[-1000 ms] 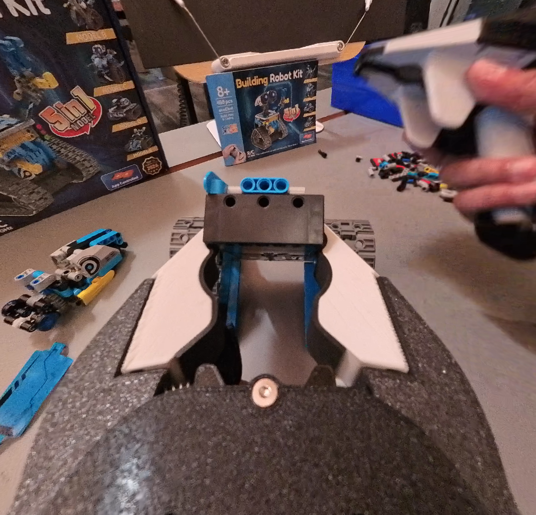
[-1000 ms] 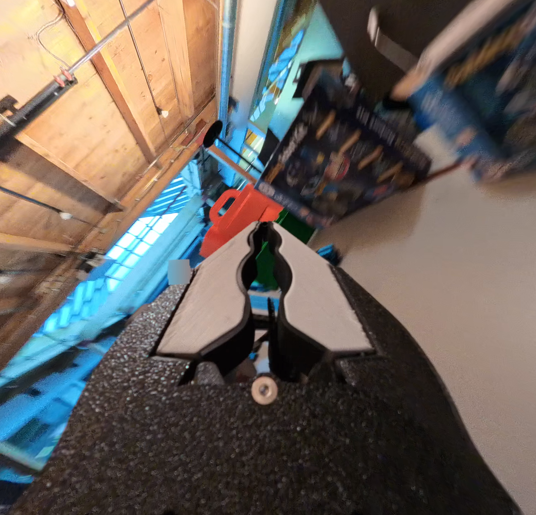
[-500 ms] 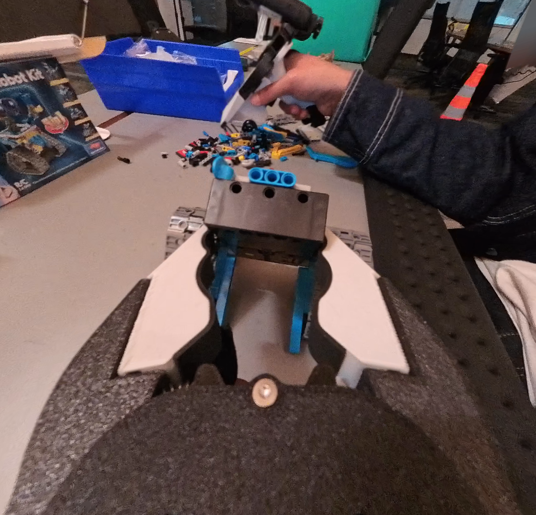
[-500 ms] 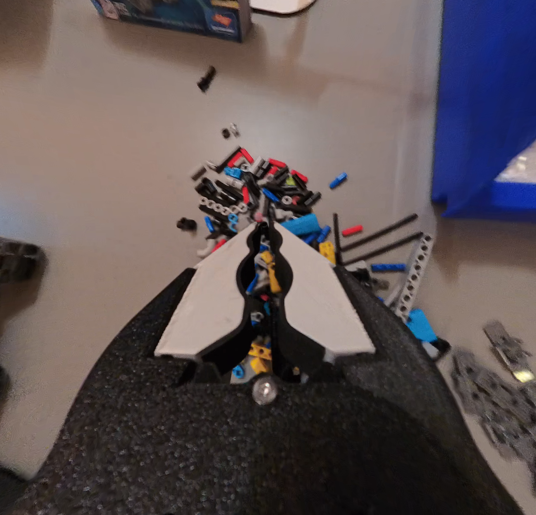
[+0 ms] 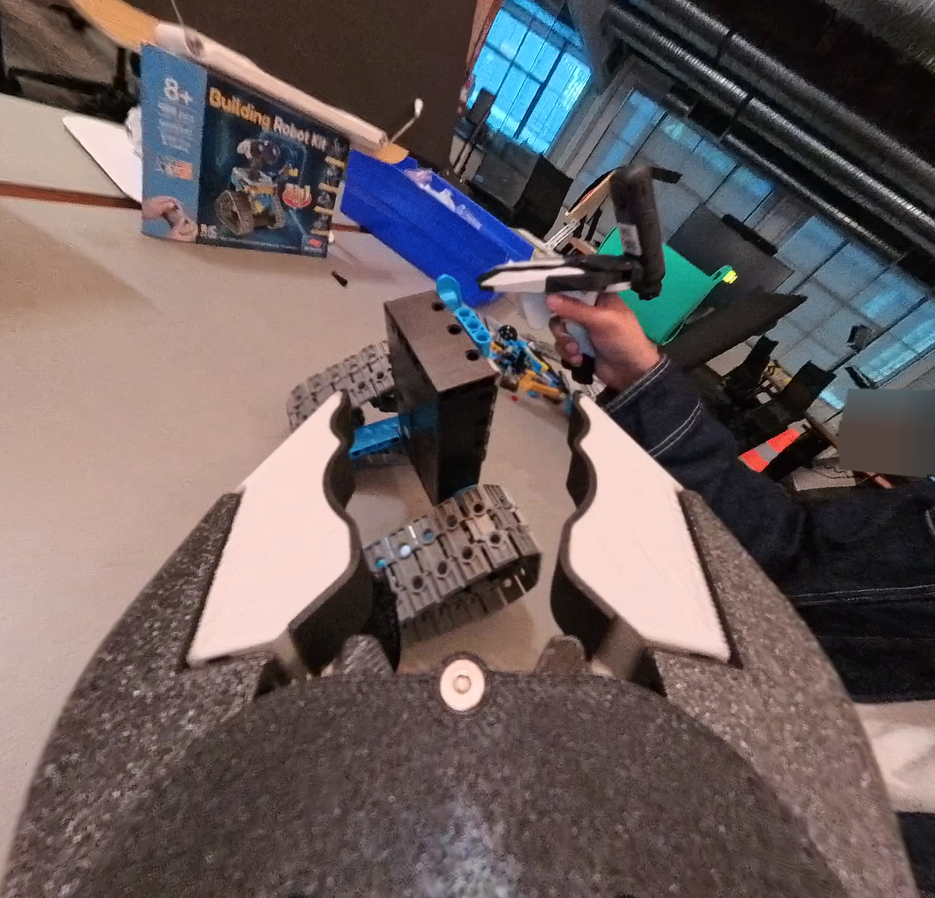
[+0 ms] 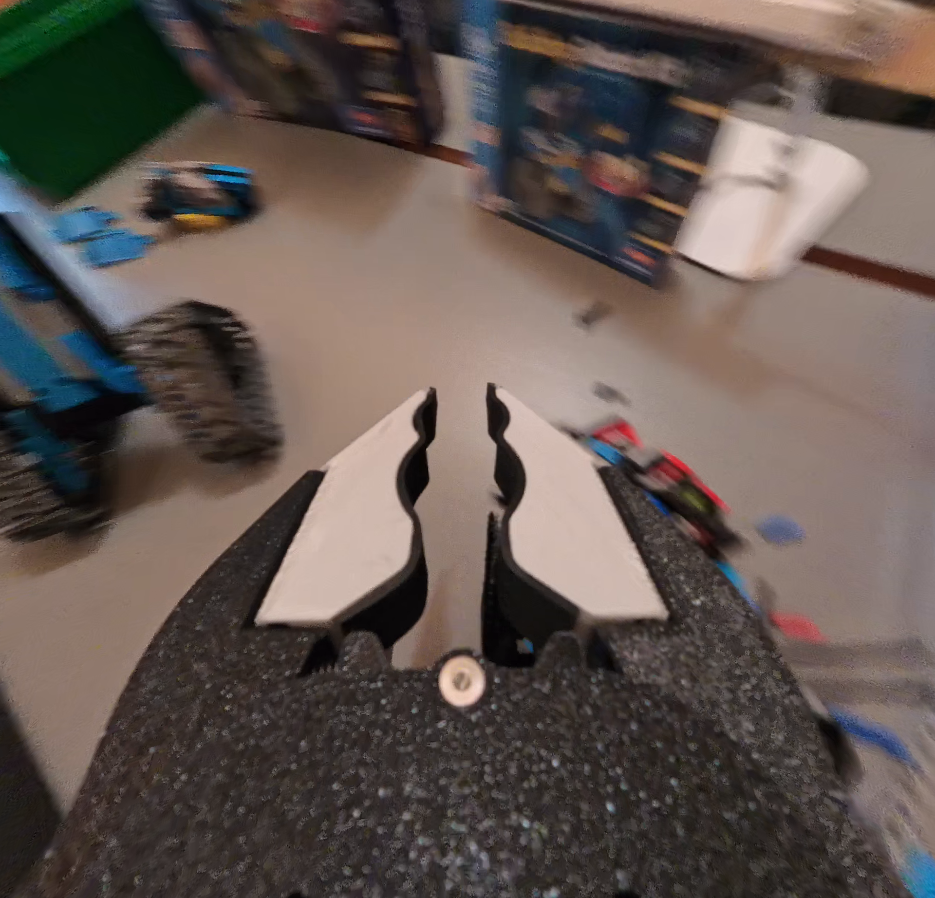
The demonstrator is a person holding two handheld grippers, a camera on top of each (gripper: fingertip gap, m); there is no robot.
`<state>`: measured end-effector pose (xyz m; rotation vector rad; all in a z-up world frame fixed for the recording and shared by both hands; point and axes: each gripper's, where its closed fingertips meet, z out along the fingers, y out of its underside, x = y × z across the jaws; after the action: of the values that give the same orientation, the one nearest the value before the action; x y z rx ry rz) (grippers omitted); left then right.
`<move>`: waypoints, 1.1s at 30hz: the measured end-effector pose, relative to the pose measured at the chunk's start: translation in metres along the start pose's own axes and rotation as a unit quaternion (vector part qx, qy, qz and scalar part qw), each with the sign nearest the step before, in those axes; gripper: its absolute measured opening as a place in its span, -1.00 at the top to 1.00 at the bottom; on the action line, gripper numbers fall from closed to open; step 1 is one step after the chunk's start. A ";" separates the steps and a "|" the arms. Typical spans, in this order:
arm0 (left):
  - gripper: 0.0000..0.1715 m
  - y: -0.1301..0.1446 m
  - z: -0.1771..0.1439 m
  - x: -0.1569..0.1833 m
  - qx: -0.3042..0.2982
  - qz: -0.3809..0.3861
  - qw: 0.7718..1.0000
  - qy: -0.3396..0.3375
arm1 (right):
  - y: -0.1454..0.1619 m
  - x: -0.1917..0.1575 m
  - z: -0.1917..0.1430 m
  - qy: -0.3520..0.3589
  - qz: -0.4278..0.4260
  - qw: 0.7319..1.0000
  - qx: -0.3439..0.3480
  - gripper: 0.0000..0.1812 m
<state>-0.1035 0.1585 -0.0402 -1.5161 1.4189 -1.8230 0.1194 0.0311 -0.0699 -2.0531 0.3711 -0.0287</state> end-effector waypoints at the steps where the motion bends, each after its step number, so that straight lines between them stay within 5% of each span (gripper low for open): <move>1: -0.05 0.007 0.007 0.001 -0.021 0.002 1.000 -0.017 | -0.008 -0.031 0.011 -0.049 -0.028 0.998 0.012 0.77; 5: 0.19 0.020 0.029 -0.023 -0.062 0.036 0.988 -0.133 | -0.019 -0.144 0.037 -0.211 -0.074 0.972 0.064 0.67; 8: 0.54 0.018 0.036 -0.013 -0.072 0.056 0.992 -0.089 | -0.009 -0.186 0.048 -0.236 -0.123 0.962 0.064 0.68; 12: 0.55 0.025 0.026 -0.001 -0.122 0.059 0.990 0.038 | 0.003 -0.209 0.051 -0.251 -0.161 0.954 0.043 0.76; 16: 0.54 0.017 0.026 -0.011 -0.104 0.038 0.993 0.031 | 0.007 -0.203 0.057 -0.186 -0.213 0.959 0.033 0.98; 29: 0.51 0.008 0.033 -0.016 -0.072 0.078 0.994 -0.026 | 0.006 -0.202 0.063 -0.150 -0.188 0.970 0.023 0.99; 33: 0.53 0.007 0.036 -0.025 -0.087 0.107 0.986 -0.089 | 0.003 -0.195 0.062 -0.095 -0.197 0.976 0.012 1.00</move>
<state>-0.0649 0.1590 -0.0621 -1.5009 1.6165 -1.4332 -0.0566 0.1361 -0.0769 -2.0548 -0.1574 -0.0754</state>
